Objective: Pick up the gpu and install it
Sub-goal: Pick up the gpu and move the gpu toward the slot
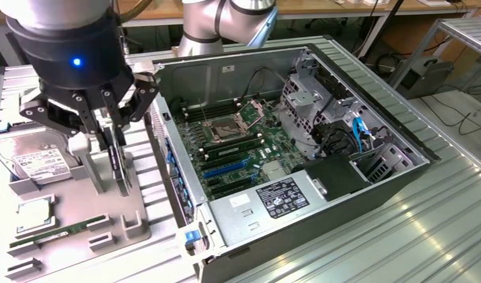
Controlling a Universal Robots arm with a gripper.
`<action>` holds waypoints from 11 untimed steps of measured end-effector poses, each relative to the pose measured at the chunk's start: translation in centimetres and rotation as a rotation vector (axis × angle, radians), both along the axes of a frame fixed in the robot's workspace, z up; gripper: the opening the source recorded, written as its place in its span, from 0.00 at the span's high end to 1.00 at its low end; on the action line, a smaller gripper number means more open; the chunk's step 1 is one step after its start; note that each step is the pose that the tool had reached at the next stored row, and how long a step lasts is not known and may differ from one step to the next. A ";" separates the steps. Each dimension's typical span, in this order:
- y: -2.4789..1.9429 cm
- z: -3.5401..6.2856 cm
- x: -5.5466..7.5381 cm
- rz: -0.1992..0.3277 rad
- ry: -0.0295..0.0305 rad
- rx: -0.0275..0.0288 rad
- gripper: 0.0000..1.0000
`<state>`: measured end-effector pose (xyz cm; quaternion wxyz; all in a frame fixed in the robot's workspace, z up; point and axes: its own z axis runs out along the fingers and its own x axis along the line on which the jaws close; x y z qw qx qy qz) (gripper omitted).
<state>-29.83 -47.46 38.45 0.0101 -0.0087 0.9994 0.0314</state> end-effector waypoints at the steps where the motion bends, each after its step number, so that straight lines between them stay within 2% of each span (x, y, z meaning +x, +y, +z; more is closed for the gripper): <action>1: -0.40 1.21 0.7 0.000 0.0020 0.0000 0.74; 5: -0.86 3.05 2.3 0.000 0.0053 0.0018 0.74; 7: -0.95 4.26 3.7 0.000 0.0090 0.0052 0.74; 11: -0.95 4.70 5.6 0.000 0.0121 0.0096 0.74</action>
